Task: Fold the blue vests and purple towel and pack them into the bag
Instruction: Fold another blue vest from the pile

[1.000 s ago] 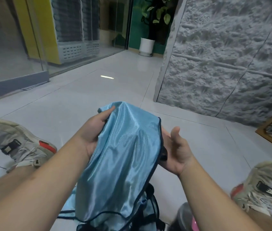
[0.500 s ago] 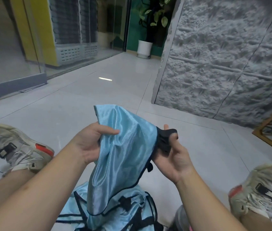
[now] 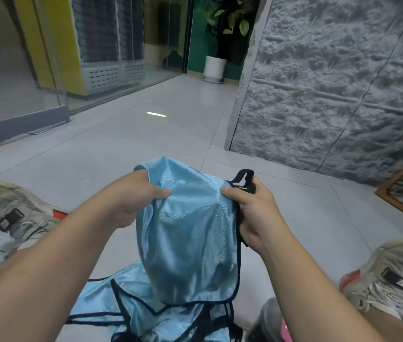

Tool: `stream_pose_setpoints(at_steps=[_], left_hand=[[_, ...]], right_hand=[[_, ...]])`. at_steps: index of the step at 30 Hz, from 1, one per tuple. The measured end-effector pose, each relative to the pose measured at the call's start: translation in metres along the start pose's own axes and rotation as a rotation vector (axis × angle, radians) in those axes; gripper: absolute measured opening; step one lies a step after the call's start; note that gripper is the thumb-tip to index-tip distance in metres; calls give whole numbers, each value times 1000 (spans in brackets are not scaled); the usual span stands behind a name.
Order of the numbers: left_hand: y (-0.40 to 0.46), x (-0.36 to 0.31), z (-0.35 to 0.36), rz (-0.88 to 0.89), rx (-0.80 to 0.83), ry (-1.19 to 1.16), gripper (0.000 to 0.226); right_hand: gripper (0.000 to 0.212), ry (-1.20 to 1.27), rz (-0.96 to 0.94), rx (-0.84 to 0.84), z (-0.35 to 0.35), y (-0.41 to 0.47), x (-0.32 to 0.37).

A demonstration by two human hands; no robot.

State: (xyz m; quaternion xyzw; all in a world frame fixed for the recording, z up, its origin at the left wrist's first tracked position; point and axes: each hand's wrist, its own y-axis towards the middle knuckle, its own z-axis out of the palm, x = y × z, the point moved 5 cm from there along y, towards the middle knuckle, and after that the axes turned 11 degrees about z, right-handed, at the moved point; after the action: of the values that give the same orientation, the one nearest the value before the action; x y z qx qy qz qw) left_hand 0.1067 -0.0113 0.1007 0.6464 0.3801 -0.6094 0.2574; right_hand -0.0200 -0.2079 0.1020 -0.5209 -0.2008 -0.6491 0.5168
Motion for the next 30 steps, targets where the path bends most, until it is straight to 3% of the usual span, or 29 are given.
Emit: stream_pose_setpoints(at_steps=[3,8,11,16,19,22,25,28,30], left_hand=[[0,-2,-12,5,-175,132,48],[2,-3,-21,70,-361,71,85],[1,-7,-20,131,-217,28,38],[-11,-14,-16,172,-23,239,63],[-14,-17,-15,211,-100,576,67],[-16,-21,-16,241,-160,758,70],[-17,-24,-17,297,-241,781,57],[-20,-31,-23,348,-342,703,13],[-23,-33,-27,361,-370,649,15]], right_hand=[[91,76,-2,-22,2,1,3],[76,52,-25,-61,4,0,6],[69,51,-17,-90,5,-1,8],[61,24,-14,-104,4,-4,14],[59,8,-11,-98,3,-6,16],[57,-16,-28,-93,4,-10,19],[55,-35,-50,-81,5,-12,22],[45,-47,-60,-62,5,-15,25],[36,-51,-58,-29,5,-15,27]])
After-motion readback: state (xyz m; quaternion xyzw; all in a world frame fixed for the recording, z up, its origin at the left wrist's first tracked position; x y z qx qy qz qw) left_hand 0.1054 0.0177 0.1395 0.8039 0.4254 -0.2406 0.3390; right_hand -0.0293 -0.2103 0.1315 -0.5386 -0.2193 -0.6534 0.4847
